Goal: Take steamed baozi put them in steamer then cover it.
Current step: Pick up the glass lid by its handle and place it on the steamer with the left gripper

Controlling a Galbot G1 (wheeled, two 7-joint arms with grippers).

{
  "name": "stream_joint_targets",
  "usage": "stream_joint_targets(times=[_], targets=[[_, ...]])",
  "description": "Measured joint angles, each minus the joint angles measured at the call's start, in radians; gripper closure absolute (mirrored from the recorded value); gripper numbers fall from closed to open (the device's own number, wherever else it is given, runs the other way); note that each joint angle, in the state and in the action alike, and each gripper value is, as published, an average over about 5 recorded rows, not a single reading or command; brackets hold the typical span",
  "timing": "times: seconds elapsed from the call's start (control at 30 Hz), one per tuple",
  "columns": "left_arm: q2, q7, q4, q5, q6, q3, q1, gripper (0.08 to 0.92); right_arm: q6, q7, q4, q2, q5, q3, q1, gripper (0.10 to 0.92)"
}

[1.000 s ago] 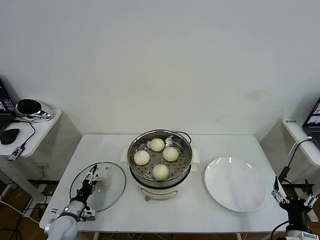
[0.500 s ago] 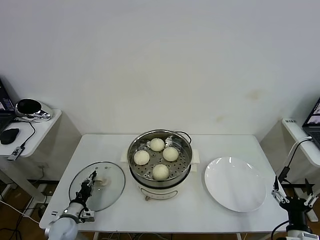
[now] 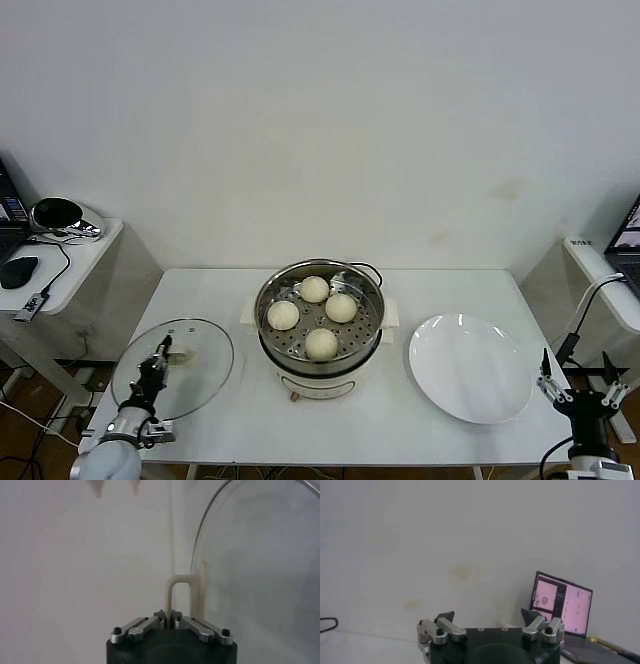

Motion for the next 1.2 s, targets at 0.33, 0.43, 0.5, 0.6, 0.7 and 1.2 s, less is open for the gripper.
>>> stream_joint_targets(times=[0.33, 0.43, 0.5, 0.6, 0.7, 1.2], targets=[[0.049, 0.09, -0.245, -0.063, 0.155, -0.086, 0.079, 0.862, 0.005, -0.001, -0.001, 0.002, -0.017, -0.031, -0.002, 0.203], [0.071, 0.12, -0.312, -0.089, 0.201, -0.089, 0.08, 0.862, 0.008, -0.001, -0.002, 0.005, -0.024, -0.043, -0.002, 0.203], [0.089, 0.139, -0.354, -0.108, 0.232, -0.082, 0.075, 0.862, 0.01, 0.0, -0.004, 0.008, -0.03, -0.051, -0.001, 0.203], [0.119, 0.161, -0.406, -0.131, 0.278, -0.05, 0.058, 0.862, 0.012, 0.002, -0.006, 0.014, -0.041, -0.064, 0.002, 0.203], [0.145, 0.18, -0.441, -0.141, 0.326, 0.012, 0.024, 0.862, 0.014, 0.007, -0.008, 0.022, -0.056, -0.077, 0.006, 0.203], [0.099, 0.321, -0.436, -0.034, 0.544, 0.461, -0.329, 0.862, 0.021, 0.044, -0.032, 0.066, -0.173, -0.12, 0.037, 0.203]])
